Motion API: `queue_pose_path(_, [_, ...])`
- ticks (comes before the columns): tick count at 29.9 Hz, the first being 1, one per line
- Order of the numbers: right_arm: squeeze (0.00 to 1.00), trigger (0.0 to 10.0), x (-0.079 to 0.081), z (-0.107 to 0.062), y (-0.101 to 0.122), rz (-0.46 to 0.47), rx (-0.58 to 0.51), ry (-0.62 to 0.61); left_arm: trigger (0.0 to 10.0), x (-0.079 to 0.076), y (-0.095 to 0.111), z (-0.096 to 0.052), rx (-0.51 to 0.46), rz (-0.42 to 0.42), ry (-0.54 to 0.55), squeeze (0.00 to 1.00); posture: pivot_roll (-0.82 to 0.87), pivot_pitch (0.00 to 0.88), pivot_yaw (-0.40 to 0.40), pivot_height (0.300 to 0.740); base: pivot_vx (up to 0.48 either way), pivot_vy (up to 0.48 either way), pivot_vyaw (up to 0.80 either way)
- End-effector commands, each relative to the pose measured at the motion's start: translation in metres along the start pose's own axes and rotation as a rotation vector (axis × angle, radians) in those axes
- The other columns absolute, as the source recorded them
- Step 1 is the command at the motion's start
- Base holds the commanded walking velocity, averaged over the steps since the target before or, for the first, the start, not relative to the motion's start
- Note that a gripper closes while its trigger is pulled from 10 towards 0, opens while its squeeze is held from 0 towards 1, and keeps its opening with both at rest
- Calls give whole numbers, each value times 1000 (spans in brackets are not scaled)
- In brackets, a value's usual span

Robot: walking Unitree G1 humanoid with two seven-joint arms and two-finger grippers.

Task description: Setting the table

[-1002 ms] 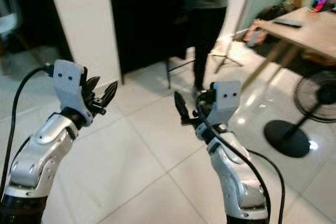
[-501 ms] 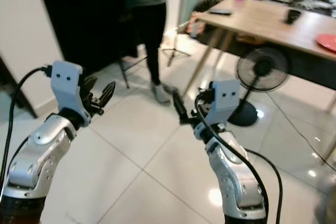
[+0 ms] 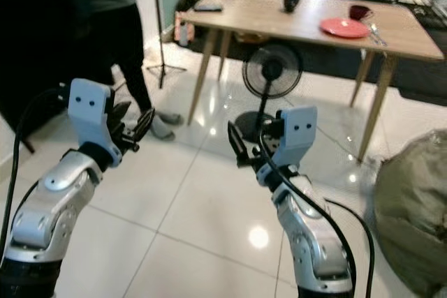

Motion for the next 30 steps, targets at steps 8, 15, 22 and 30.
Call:
queue_pose_path(8, [0,10000,-2,0,0,-6,2,-6,10000,0,0,0,3,-17,7,0,-74,8,97,740,0,0,-800])
queue_pose_path(15, [0,10000,-2,0,0,-6,3,-4,10000,0,-1,0,7,-13,8,0,-75,6,96,740,0,0,-800])
queue_pose_path(22, [0,10000,-2,1,3,1,-21,-6,10000,3,2,2,-26,14,42,0,-73,0,96,740,133,0,-571])
queue_pose_path(30, [0,10000,3,3,5,17,-49,25,10000,5,5,4,-37,18,56,0,-69,0,96,740,480,0,0])
Point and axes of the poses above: a point about 5 cm out from each wrist's last joint towards the gripper, its own z axis pointing out of the wrist towards the gripper, its own y axis along the axis of the wrist's last joint, x = y × z, the point moved 2 cm from there along z, pointing out of the wrist towards the gripper, and after that the axes turned 2 degrees about -z, right-handed, at the moved point
